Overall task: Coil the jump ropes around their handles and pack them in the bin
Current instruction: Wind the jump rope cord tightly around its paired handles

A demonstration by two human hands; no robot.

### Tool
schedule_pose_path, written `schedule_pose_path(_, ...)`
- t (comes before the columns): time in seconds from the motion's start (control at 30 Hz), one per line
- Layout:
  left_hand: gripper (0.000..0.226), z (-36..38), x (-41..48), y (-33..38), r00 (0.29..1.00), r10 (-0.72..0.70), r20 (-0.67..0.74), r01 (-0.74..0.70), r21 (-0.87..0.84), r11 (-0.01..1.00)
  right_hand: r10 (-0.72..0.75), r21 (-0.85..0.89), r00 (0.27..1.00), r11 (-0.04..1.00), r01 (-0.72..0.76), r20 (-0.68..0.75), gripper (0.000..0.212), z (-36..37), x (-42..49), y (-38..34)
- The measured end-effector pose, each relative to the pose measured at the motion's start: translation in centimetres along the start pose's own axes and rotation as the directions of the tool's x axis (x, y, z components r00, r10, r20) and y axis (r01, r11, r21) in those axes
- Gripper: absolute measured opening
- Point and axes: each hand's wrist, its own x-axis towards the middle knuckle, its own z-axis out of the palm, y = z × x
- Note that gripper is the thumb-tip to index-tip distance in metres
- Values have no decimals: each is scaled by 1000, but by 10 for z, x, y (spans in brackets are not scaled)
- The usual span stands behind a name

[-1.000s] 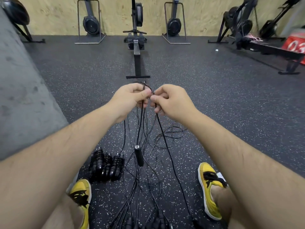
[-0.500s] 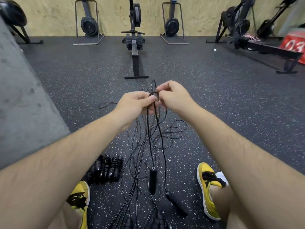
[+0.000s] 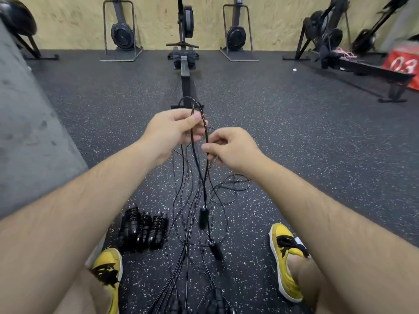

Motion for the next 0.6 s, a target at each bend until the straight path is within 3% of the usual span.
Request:
schedule_pose_path(0.2, 19, -1, -11, -19, 996, -68, 52, 71, -66, 995, -81, 203, 977, 971, 122, -199, 12, 7, 19, -13)
schedule_pose_path(0.33, 19, -2, -15, -34, 987, -127, 103, 128, -5, 992, -45, 322, 973, 939, 119, -227, 8, 9, 30, -19)
schedule_pose_path(0.43, 19, 1, -14, -36, 990, -124, 65, 121, 43, 992, -16, 328, 974, 940, 92, -227, 8, 10, 32, -13)
schedule_pose_path(0.5, 14, 1, -9, -30, 996, -90, 13, 90, 16, 996, 45, 259, 980, 966, 7, -193, 12, 7, 28, -6)
schedule_pose_path(0.6, 11, -1, -2, -18, 998, -57, -40, 55, -41, 998, 104, -77, 990, 992, -97, 94, 17, 6, 13, 2)
